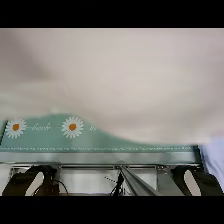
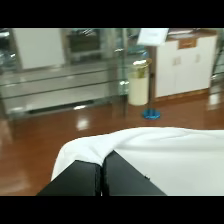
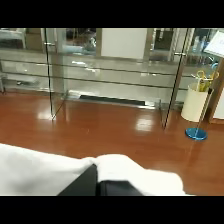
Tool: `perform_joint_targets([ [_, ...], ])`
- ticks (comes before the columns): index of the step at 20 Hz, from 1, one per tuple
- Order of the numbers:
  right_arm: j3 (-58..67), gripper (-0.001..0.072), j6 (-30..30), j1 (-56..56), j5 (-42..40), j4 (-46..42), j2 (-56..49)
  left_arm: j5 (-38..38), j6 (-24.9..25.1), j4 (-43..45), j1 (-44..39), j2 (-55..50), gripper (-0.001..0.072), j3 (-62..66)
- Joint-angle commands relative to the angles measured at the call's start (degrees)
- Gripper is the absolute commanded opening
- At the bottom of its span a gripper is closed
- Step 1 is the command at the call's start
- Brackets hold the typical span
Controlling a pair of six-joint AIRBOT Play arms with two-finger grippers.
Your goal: Fold the shirts.
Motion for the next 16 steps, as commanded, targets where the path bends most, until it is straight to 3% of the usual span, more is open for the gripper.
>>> perform_joint_targets([
  [1, -1.73, 0.002, 1.09, 0.04, 4.74, -0.9, 2.38, -4.31, -2.32, 4.98, 0.04, 3.41, 0.003, -2.38],
  [3, -6.14, 0.0021, 1.03, 0.04, 5.35, 1.55, 2.38, -5.38, -4.92, 4.85, 0.04, 3.21, 0.0029, -7.5],
  [8, -28.15, 0.002, -3.85, 0.04, 2.97, 11.5, 2.29, -5.03, -4.09, 0.63, 0.02, 1.75, 0.003, -32.83],
  [12, -48.35, 0.002, -9.09, 0.04, -11.85, 12.39, -3.48, 10.88, -3.54, -3.96, -0.59, -4.98, 0.003, -52.76],
  [16, -50.34, 0.002, -12.72, 0.22, -23.37, 17.75, -22.73, 26.95, -3.58, -7.54, -3.26, -18.29, 0.003, -54.69],
])
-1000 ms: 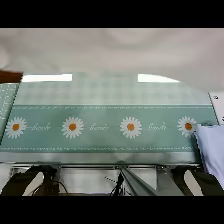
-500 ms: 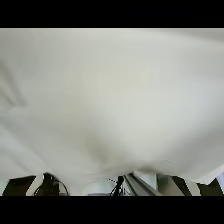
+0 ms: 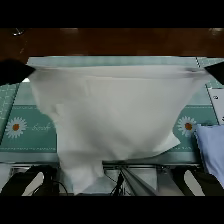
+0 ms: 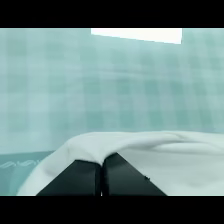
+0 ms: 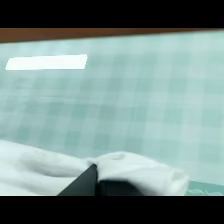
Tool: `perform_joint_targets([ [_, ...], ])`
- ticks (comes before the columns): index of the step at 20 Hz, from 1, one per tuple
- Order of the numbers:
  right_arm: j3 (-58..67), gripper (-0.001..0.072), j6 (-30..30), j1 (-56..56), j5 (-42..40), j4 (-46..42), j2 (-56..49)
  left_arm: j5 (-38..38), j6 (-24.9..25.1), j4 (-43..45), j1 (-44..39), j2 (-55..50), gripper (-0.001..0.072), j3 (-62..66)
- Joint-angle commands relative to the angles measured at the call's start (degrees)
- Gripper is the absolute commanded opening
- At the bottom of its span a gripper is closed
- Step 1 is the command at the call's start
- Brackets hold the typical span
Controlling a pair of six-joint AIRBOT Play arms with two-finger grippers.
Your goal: Fold the shirts.
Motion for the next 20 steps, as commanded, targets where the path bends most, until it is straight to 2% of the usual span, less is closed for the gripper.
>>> perform_joint_targets([
  [1, -2.23, 0.002, -4.63, 0.17, -10.8, 7.5, -16.06, 16.81, 0.13, -3.48, -2.14, -10.97, 0.003, -2.97],
  [4, 4.63, 0.002, -8.13, 0.17, -12.07, 19.69, -31.89, 25.46, 0.09, -5.55, -3.76, -19.32, 0.003, -1.03],
  [6, 10.01, 0.002, -8.09, 0.44, -12.17, 26.01, -40.79, 29.22, 0.09, -8.44, -4.46, -23.32, 0.003, -0.9],
  [10, 19.17, 0.003, -4.81, 2.34, -12.07, 30.53, -52.5, 29.16, 0.11, -12.74, -4.66, -28.04, 0.0035, -0.94],
  [11, 20.7, 0.0271, -4.15, 2.54, -11.8, 31.12, -54.29, 28.39, 0.13, -12.7, -4.66, -28.44, 0.0132, -0.94],
  [12, 21.59, 0.0614, -3.48, 2.54, -10.75, 31.34, -55.23, 27.54, 0.15, -12.44, -4.55, -28.46, 0.0431, -0.94],
  [13, 21.84, 0.063, -3.32, 1.95, -9.29, 31.04, -55.3, 26.69, 0.22, -11.82, -4.02, -28.24, 0.0694, -0.79],
  [15, 21.84, 0.063, -2.91, -1.2, -2.69, 30.75, -54.29, 17.4, 1.57, -8.55, -0.24, -27.63, 0.0703, 1.75],
  [17, 21.84, 0.063, -3.06, -6.4, 8.87, 26.93, -52.15, 1.36, 1.64, -5.29, 6.1, -27.56, 0.0701, 4.37],
  [19, 21.05, 0.0629, -5.38, -10.1, 19.63, 12.22, -47.93, -15.43, 3.76, -4.28, 12.66, -27.71, 0.0701, 2.54],
  [20, 17.75, 0.0629, -5.44, -11.19, 18.99, 4.46, -44.09, -21.07, 5.68, -4.26, 15.12, -27.5, 0.0701, -0.81],
])
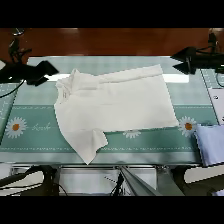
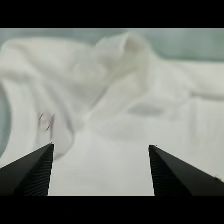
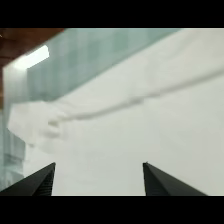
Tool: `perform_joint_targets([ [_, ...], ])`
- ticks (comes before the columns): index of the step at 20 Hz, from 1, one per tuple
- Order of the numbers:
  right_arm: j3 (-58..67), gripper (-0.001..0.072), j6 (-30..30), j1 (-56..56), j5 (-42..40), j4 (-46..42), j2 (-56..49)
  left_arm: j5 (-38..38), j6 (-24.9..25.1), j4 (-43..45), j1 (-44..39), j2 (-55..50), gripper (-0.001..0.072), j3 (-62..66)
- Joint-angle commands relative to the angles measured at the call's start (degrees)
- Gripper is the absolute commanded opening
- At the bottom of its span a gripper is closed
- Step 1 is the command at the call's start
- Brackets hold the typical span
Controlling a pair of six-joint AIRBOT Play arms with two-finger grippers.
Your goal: Fold the shirts.
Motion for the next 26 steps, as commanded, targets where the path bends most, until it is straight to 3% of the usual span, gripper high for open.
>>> perform_joint_targets([
  [1, -8.37, 0.063, 0.68, -5.81, 6.38, -19.04, 9.73, -23.43, 3.3, 2.05, 8.48, 0.9, 0.0701, -7.1],
  [4, -29.73, 0.0629, 0.87, -8.2, -3.98, -14.49, 22.03, -18.69, 5.44, 2.05, 10.43, 6.51, 0.0701, -23.76],
  [9, -55.06, 0.0629, -6.45, -8.07, -8.26, -4.13, 36.33, -7.89, 7.28, -4.63, 11.8, 16.04, 0.0701, -41.79],
  [13, -58.99, 0.0629, -6.67, -8.07, -7.89, -2.38, 40.15, -2.93, 11.72, -12.66, 11.8, 16.85, 0.0701, -47.91],
  [17, -58.99, 0.0629, -6.23, -8.09, -7.34, -0.39, 40.17, 1.92, 22.21, -26.08, 11.74, 16.85, 0.0698, -52.39],
  [18, -58.99, 0.0629, -5.99, -8.63, -7.78, 0.24, 40.15, 2.71, 22.75, -26.97, 11.76, 16.85, 0.0695, -52.76],
  [19, -58.93, 0.0629, -5.44, -10.19, -8.5, 0.61, 40.17, 3.17, 22.77, -26.95, 11.78, 16.85, 0.0615, -52.74],
  [20, -58.86, 0.0629, -4.66, -12.46, -9.25, 0.42, 40.15, 3.13, 22.84, -26.91, 11.82, 16.85, 0.0267, -52.68],
  [21, -58.86, 0.0629, -3.67, -15.69, -9.66, -0.37, 40.15, 2.56, 23.65, -27.19, 11.78, 16.85, 0.0043, -52.63],
  [23, -58.88, 0.0629, -0.46, -21.79, -9.27, -6.14, 40.15, 1.09, 25.35, -27.56, 11.8, 16.85, 0.003, -52.54],
  [26, -58.88, 0.0629, 6.86, -24.3, -8.48, -21.51, 40.15, 0.2, 26.23, -27.56, 11.8, 16.87, 0.003, -52.54],
])
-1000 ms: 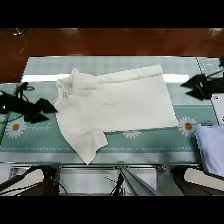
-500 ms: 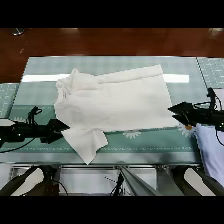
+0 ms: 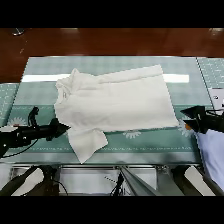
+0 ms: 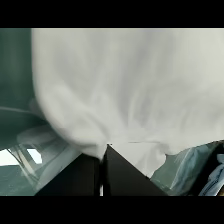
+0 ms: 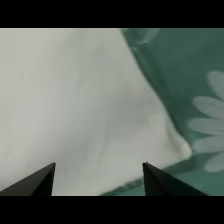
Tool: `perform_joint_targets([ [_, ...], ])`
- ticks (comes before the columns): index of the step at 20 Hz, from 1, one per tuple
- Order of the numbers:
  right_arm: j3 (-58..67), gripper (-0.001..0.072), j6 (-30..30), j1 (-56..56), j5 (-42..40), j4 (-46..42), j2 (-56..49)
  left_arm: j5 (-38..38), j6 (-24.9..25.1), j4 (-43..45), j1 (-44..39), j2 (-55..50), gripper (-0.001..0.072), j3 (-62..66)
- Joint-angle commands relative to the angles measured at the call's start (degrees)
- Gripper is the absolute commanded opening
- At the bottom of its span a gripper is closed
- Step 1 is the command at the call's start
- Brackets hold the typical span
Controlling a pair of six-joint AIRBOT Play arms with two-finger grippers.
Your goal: Fold the shirts.
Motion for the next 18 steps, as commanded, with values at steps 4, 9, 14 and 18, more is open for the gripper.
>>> perform_joint_targets([
  [4, -0.04, 0.0629, 5.51, -3.3, -0.92, -12.59, -0.55, -1.18, 1.9, -1.25, 0.04, 0.02, 0.003, -0.15],
  [9, 0.11, 0.0629, 3.5, 2.08, -2.54, -9.55, -8.44, -1.18, 1.9, -1.25, 0.04, 0.02, 0.003, -0.17],
  [14, 5.4, 0.0629, 3.48, 9.35, -4.9, -4.07, -16.83, -1.11, 1.9, -1.25, 0.04, 0.02, 0.003, -0.17],
  [18, 9.88, 0.0567, 4.9, 16.02, -5.57, -2.97, -21.99, -1.09, 1.88, -1.25, 0.04, 0.02, 0.003, -0.17],
])
